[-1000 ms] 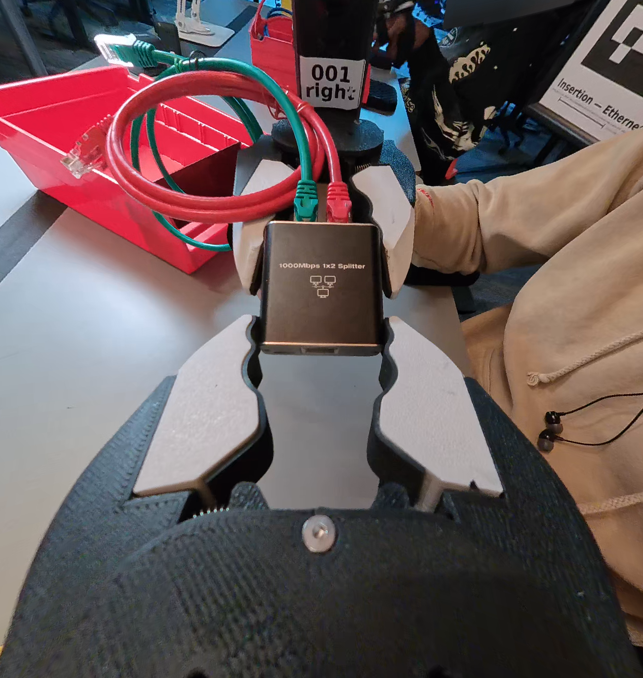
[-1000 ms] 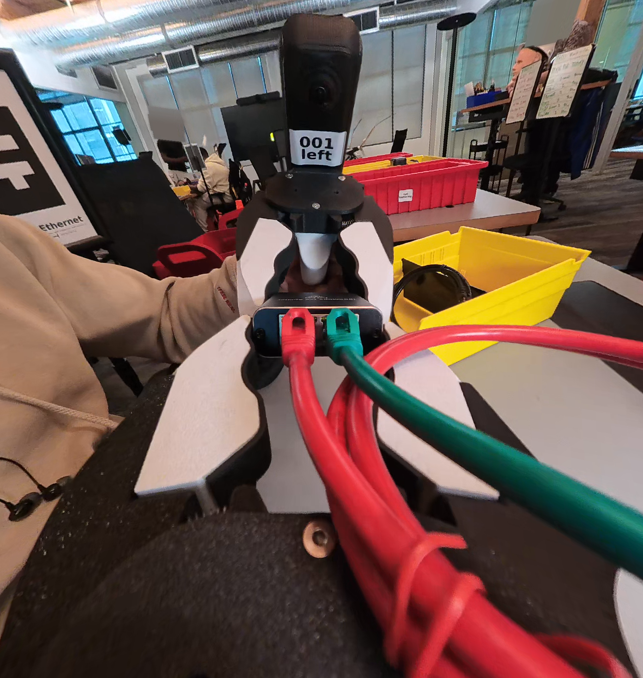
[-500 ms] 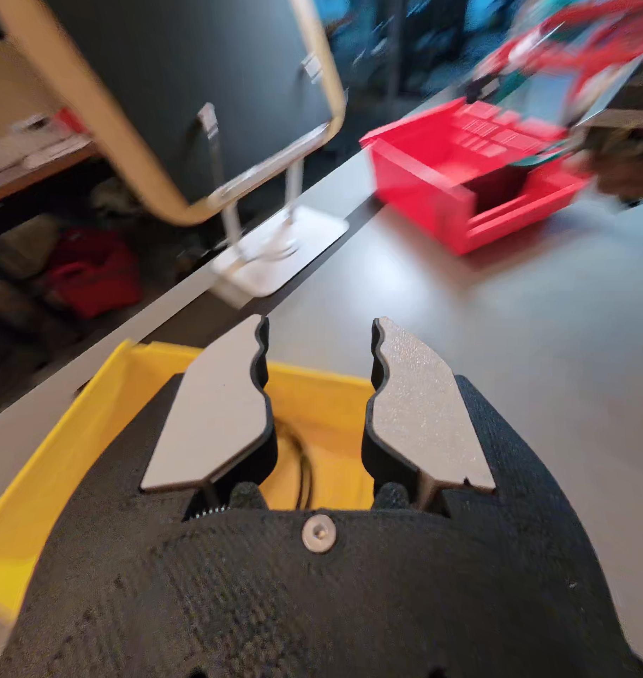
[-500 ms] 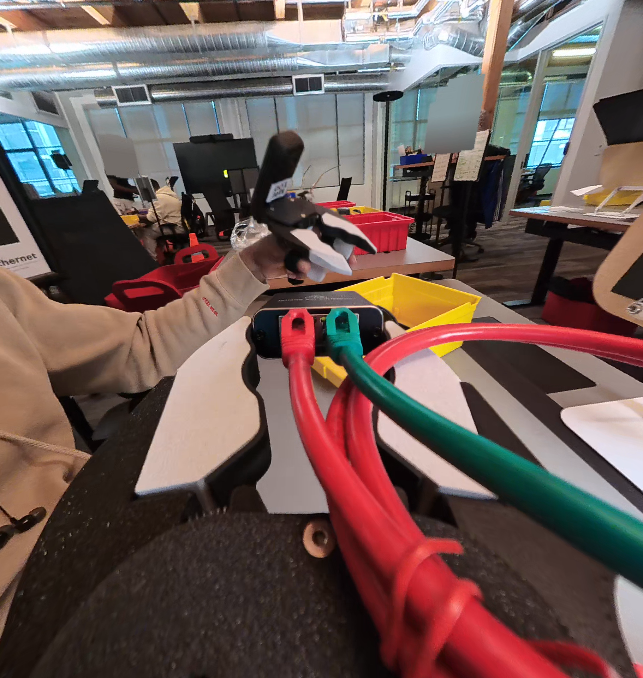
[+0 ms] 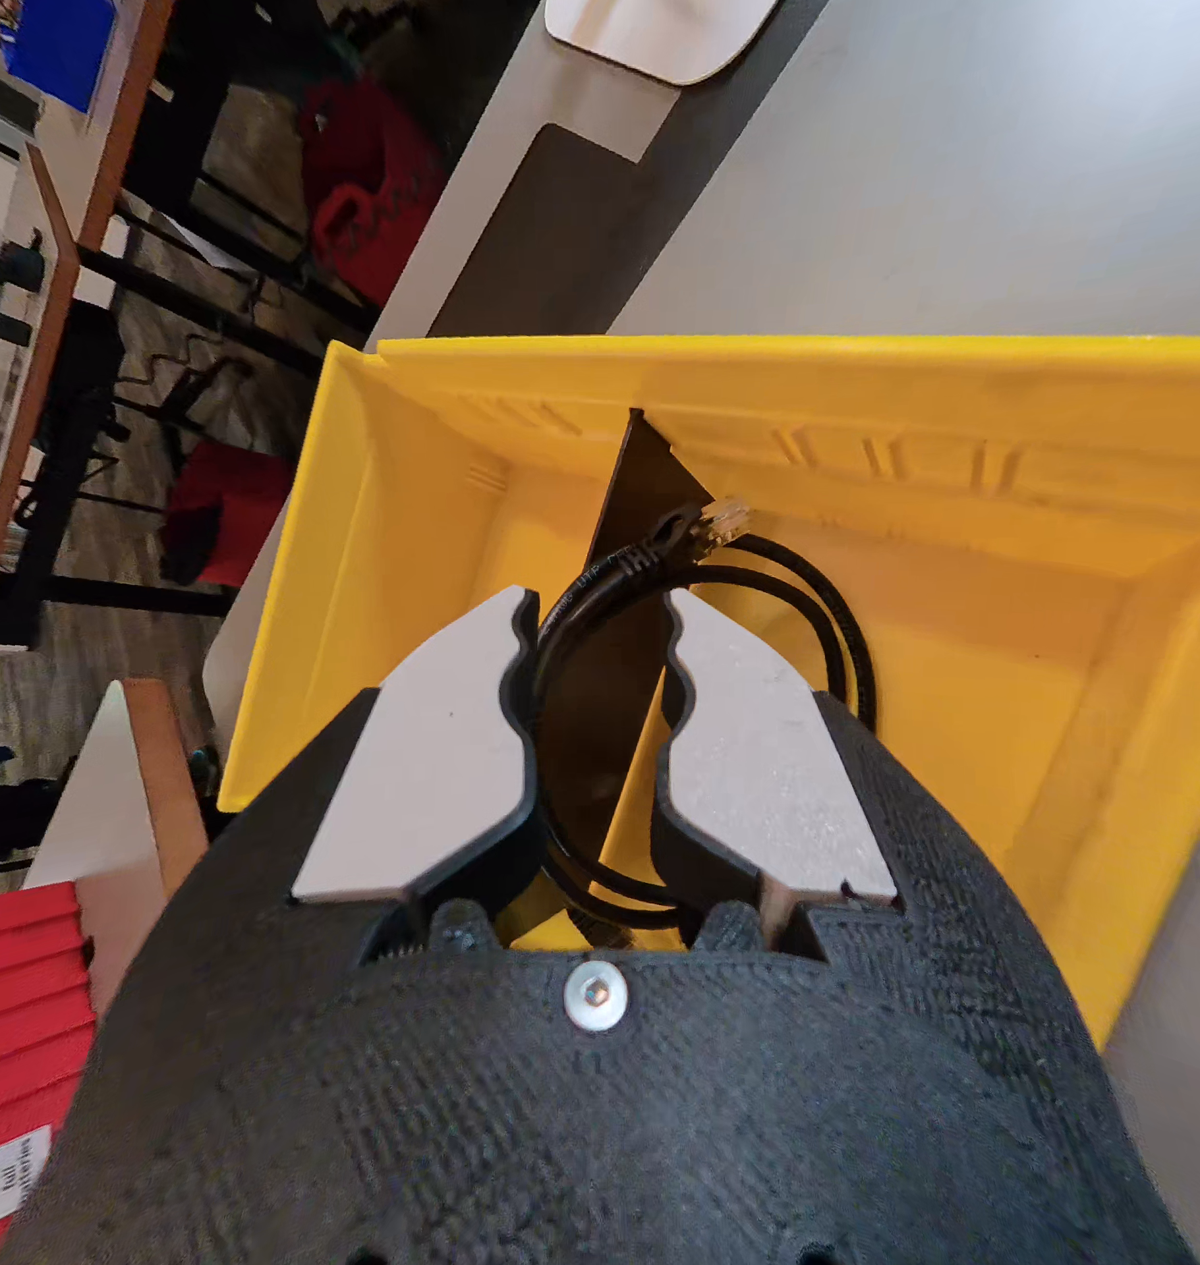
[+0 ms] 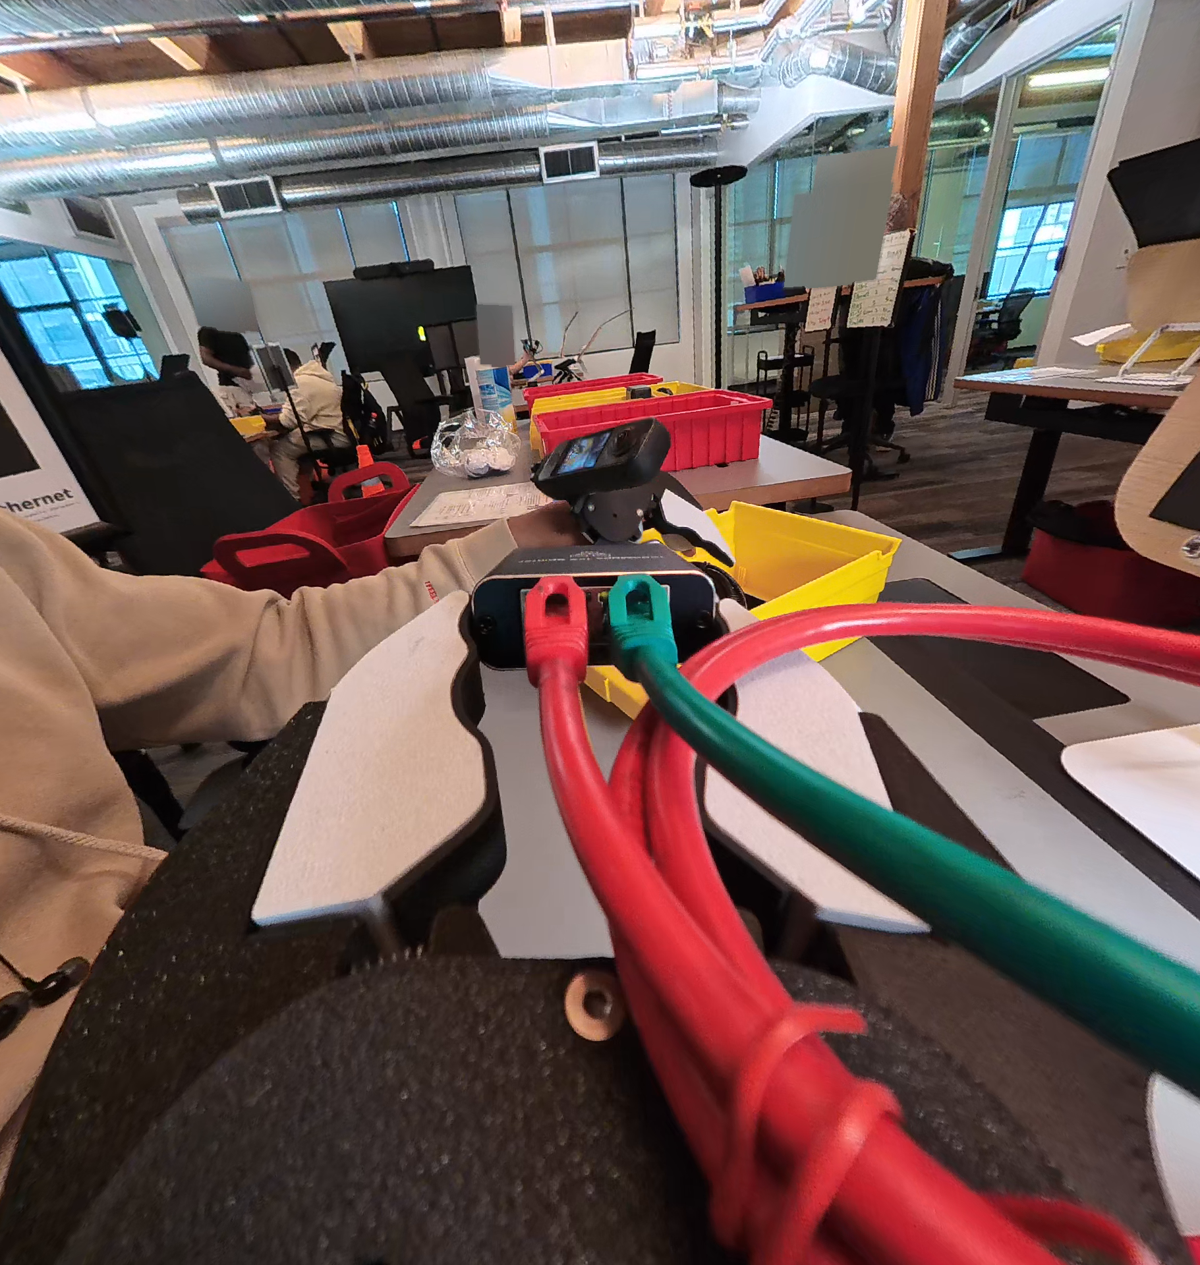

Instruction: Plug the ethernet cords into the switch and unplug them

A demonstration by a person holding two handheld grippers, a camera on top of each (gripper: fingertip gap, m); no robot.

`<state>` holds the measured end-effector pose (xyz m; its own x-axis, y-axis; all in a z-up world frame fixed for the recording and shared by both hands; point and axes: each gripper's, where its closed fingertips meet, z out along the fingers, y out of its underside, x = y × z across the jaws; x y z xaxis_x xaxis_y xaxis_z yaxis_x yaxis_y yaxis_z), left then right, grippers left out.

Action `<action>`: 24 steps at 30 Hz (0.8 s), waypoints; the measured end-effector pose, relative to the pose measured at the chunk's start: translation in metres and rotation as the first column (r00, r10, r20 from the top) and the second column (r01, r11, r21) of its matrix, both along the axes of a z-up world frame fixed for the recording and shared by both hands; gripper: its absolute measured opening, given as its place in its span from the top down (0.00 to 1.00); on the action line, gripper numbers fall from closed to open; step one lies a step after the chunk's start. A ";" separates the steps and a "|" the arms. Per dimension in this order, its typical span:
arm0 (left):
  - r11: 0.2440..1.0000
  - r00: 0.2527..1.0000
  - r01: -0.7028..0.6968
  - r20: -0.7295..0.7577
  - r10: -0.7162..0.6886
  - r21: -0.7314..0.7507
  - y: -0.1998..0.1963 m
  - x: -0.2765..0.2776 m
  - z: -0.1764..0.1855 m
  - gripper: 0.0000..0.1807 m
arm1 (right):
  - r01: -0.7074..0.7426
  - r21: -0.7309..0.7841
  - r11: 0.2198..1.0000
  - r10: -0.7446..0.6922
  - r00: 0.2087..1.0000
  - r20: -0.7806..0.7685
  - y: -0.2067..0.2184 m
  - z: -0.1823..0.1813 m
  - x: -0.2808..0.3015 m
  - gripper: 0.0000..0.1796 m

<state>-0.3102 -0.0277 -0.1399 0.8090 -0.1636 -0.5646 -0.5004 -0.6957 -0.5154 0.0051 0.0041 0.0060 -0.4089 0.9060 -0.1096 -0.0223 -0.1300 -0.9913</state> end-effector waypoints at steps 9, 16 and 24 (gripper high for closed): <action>0.999 0.998 0.023 -0.056 -0.025 -0.042 0.005 -0.003 -0.011 0.86 | -0.002 -0.028 1.000 0.002 1.000 0.024 0.002 -0.008 -0.005 0.65; 0.996 0.991 0.066 -0.115 -0.073 -0.064 0.011 -0.002 -0.015 0.85 | -0.010 -0.031 0.999 0.012 0.998 0.054 0.002 -0.017 -0.008 0.65; 0.988 0.977 0.135 -0.158 -0.145 -0.073 0.019 0.004 -0.019 0.86 | -0.010 -0.051 0.999 0.013 0.998 0.056 0.005 -0.017 -0.008 0.65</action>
